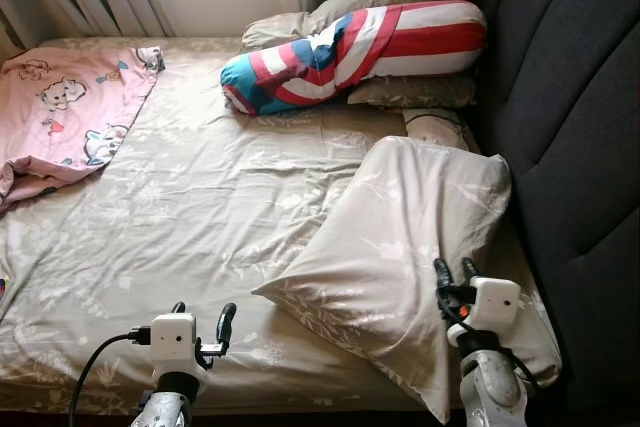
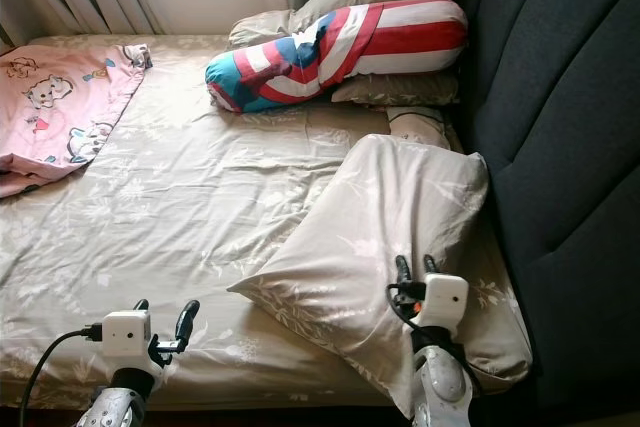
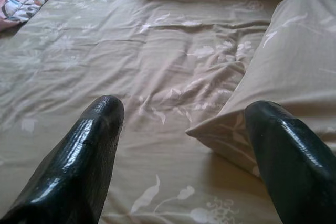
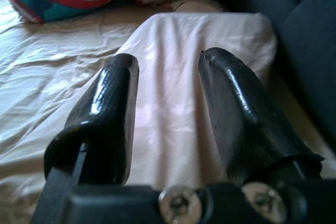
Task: Clean up the room
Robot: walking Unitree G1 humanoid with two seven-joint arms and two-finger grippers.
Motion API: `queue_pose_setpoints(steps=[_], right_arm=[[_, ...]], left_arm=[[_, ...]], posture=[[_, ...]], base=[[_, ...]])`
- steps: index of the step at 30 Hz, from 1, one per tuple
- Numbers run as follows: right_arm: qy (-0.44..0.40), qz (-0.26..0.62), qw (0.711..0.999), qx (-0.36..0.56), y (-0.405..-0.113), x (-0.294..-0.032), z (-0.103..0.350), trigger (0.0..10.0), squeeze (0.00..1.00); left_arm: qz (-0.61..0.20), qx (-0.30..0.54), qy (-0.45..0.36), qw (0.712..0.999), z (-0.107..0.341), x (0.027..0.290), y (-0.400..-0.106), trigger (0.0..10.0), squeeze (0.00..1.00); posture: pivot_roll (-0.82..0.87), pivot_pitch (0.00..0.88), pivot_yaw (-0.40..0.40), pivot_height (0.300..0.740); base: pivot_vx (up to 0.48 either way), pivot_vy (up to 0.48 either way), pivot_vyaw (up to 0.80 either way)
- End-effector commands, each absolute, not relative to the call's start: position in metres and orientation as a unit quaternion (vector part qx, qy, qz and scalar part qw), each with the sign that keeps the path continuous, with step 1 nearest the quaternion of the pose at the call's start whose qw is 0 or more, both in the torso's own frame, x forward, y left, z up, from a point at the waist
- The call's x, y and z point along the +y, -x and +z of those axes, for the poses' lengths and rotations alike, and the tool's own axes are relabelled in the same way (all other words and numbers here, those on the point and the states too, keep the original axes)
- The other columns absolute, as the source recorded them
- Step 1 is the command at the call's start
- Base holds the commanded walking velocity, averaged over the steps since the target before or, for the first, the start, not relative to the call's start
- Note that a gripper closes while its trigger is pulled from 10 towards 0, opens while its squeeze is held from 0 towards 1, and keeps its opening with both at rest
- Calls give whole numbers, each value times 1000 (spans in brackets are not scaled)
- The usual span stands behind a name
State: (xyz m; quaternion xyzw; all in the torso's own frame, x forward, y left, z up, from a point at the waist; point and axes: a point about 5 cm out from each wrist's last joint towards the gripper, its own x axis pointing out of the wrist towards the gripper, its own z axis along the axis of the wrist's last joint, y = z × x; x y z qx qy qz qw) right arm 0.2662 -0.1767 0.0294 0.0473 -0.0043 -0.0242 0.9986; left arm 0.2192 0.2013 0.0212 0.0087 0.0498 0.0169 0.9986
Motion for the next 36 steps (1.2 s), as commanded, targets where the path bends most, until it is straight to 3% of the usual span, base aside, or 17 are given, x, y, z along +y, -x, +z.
queue_pose_setpoints(steps=[1,15,26,36], right_arm=[[-27,-20,999,18,-260,-173,22,10000,0],[-23,-50,998,31,-264,-172,26,10000,0],[-35,-34,998,48,-267,-155,22,10000,0],[-38,-32,997,55,-269,-152,22,10000,0]], left_arm=[[20,63,-6,998,20,201,-215,10000,0],[29,53,-5,998,29,205,-228,10000,0],[30,54,-2,998,30,203,-229,10000,0],[30,52,-2,998,32,203,-231,10000,0]], posture=[[-118,86,21,740],[-118,142,21,710],[-112,166,17,682],[-107,168,18,682]], base=[[0,0,0],[0,0,0],[0,0,0],[0,0,0]])
